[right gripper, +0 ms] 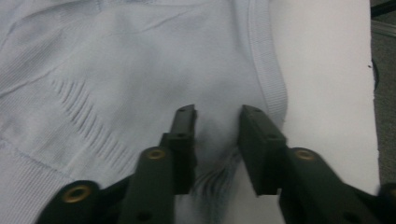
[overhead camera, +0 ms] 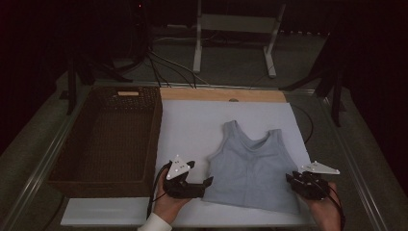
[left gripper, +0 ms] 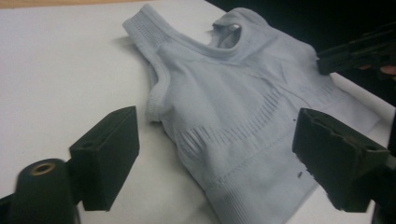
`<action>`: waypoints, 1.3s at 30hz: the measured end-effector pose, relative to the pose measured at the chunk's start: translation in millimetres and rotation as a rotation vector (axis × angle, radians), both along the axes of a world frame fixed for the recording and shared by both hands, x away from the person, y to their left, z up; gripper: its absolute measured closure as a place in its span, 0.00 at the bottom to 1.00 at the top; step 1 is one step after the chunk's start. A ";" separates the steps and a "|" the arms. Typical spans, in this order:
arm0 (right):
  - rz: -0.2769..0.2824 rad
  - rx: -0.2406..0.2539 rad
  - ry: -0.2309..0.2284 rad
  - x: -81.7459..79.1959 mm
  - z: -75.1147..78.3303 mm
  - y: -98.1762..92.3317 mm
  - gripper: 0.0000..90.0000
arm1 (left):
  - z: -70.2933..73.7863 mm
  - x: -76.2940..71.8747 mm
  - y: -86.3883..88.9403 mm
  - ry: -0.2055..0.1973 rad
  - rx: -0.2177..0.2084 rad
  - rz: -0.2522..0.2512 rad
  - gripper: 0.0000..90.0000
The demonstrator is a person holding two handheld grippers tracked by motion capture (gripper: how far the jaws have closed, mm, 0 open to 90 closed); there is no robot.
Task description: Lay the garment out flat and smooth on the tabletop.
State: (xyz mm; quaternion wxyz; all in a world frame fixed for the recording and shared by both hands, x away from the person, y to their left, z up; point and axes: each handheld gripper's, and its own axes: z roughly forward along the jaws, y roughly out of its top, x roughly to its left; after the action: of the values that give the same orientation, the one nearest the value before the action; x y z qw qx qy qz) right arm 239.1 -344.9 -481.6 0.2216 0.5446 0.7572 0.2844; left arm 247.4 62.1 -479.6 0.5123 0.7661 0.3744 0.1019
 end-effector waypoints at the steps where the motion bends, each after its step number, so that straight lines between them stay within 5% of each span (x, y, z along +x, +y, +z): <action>1: 0.000 -0.001 -0.003 -0.1 0.2 -0.6 0.80 | -0.6 1.2 -0.8 0.004 0.001 -0.003 0.20; 11: 0.012 -0.036 -0.020 -1.8 1.8 0.8 0.96 | -10.8 10.0 -14.2 0.037 0.028 -0.038 0.42; 26: -0.006 -0.082 -0.080 -5.7 7.4 -3.3 0.99 | -20.7 15.9 -24.4 0.069 0.069 -0.040 0.48; 39: -0.006 -0.087 -0.083 -6.9 8.4 -7.6 0.99 | -28.4 18.3 -34.8 0.102 0.085 -0.059 0.55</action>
State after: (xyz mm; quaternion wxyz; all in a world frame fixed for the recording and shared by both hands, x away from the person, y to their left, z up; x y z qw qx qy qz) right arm 232.3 -352.5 -473.2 0.2772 0.5244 0.7575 0.2727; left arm 265.7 27.3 -508.0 0.4623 0.8022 0.3725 0.0633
